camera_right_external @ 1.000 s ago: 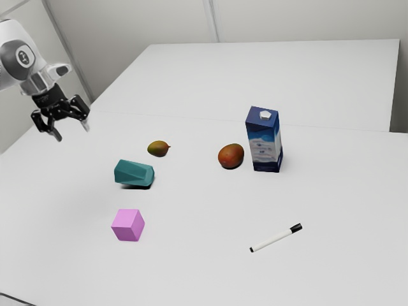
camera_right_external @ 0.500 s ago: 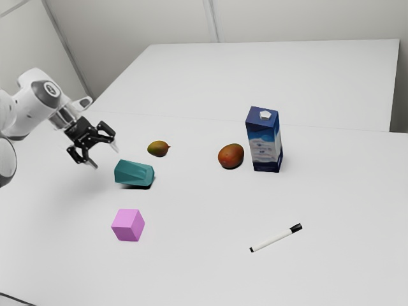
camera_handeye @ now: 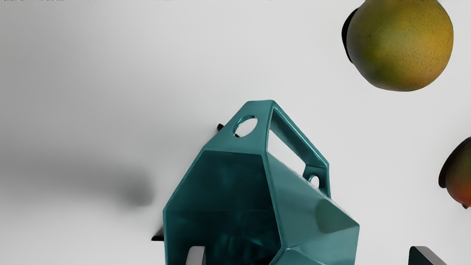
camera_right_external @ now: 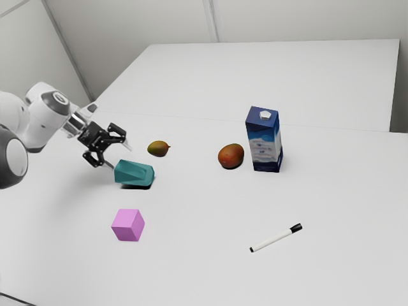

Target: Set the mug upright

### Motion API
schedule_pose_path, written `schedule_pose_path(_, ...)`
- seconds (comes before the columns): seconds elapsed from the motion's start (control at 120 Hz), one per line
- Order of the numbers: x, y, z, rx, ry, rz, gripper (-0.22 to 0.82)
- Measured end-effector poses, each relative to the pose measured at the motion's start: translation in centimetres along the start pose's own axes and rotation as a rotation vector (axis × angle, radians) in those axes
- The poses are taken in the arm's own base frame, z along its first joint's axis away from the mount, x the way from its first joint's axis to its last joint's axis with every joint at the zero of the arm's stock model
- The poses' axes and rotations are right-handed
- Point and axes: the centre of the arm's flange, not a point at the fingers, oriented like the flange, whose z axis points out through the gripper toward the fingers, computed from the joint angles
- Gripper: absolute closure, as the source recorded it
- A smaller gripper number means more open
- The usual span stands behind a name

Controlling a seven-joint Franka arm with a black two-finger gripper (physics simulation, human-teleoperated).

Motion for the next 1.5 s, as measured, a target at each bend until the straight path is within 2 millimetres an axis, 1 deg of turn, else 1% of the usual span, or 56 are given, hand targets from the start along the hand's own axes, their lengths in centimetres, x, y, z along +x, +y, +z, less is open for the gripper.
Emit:
schedule_pose_path(0.233,0.5,-0.2,1.5,-0.069,0.002,-0.025,0.00)
schedule_pose_path(0.333,0.5,0.0,1.9,-0.087,0.000,-0.024,0.00)
schedule_pose_path(0.383,0.5,0.3,2.1,-0.091,-0.001,-0.021,0.02)
schedule_pose_path(0.425,0.5,0.5,2.2,-0.092,-0.002,-0.017,0.09)
schedule_pose_path(0.558,0.5,0.6,2.3,-0.088,-0.002,-0.012,0.43)
schedule_pose_path(0.6,0.5,0.7,2.2,-0.088,-0.001,-0.011,0.51)
schedule_pose_path(0.65,0.4,0.8,2.1,-0.087,0.002,-0.009,0.58)
schedule_pose_path(0.817,0.4,1.7,2.1,-0.084,0.002,0.007,0.69)
schedule_pose_path(0.925,0.3,2.3,1.9,-0.079,0.005,0.015,0.72)
schedule_pose_path(1.0,0.0,3.2,2.3,-0.071,0.000,0.027,0.75)
schedule_pose_path(1.092,-0.5,4.3,2.2,-0.044,-0.002,0.046,0.76)
schedule_pose_path(1.158,-1.2,5.8,1.7,-0.009,0.006,0.075,0.77)
schedule_pose_path(1.25,-3.5,9.5,0.3,0.106,0.026,0.165,0.78)
schedule_pose_path(1.292,-4.5,10.6,0.0,0.171,0.034,0.201,0.78)
schedule_pose_path(1.4,-7.2,12.5,0.4,0.343,0.064,0.286,0.78)
schedule_pose_path(1.5,-9.4,13.7,1.4,0.470,0.102,0.351,0.78)
